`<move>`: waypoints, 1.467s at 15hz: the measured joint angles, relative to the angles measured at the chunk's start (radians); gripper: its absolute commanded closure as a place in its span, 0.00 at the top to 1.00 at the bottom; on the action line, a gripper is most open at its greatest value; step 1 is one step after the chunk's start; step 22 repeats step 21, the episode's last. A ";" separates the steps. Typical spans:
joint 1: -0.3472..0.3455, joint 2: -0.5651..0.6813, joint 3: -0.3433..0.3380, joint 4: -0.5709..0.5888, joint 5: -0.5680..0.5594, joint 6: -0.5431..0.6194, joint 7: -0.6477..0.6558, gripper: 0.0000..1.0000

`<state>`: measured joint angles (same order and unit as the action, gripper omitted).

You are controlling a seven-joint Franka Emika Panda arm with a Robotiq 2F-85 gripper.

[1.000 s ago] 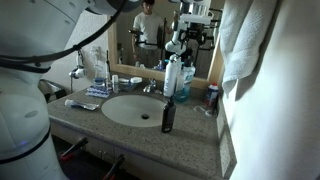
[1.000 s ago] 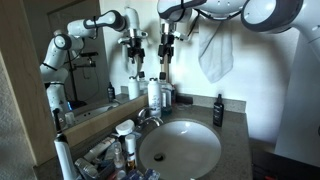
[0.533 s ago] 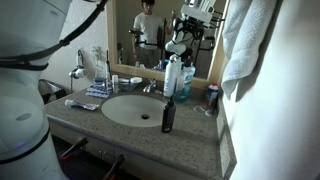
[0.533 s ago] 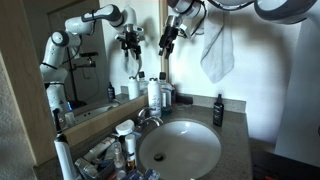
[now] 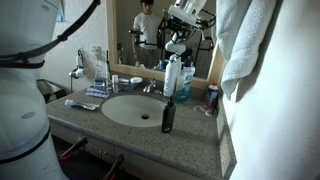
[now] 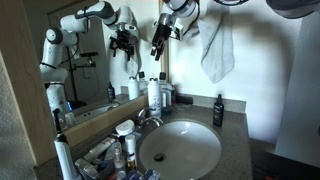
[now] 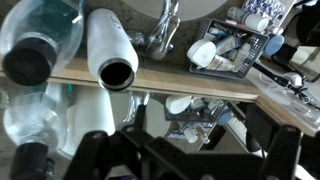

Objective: Put the black lid on the mouthwash bottle

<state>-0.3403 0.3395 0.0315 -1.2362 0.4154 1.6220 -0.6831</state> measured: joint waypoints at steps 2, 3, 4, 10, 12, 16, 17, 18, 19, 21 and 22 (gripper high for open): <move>0.037 -0.006 0.019 -0.013 -0.032 0.000 -0.003 1.00; 0.057 -0.009 0.025 -0.016 -0.061 0.000 -0.003 1.00; 0.077 -0.013 0.029 -0.019 -0.093 0.000 -0.003 1.00; 0.170 -0.046 0.030 -0.054 -0.316 0.020 0.033 1.00; 0.182 -0.067 0.029 -0.080 -0.365 0.026 0.062 1.00; 0.182 -0.119 0.020 -0.140 -0.408 0.048 0.119 1.00; 0.179 -0.133 0.016 -0.156 -0.411 0.054 0.132 1.00; 0.178 -0.146 0.010 -0.172 -0.411 0.059 0.144 1.00; 0.177 -0.160 0.002 -0.187 -0.411 0.064 0.153 1.00; 0.173 -0.183 -0.011 -0.218 -0.411 0.078 0.162 1.00; 0.173 -0.183 -0.011 -0.218 -0.411 0.078 0.162 1.00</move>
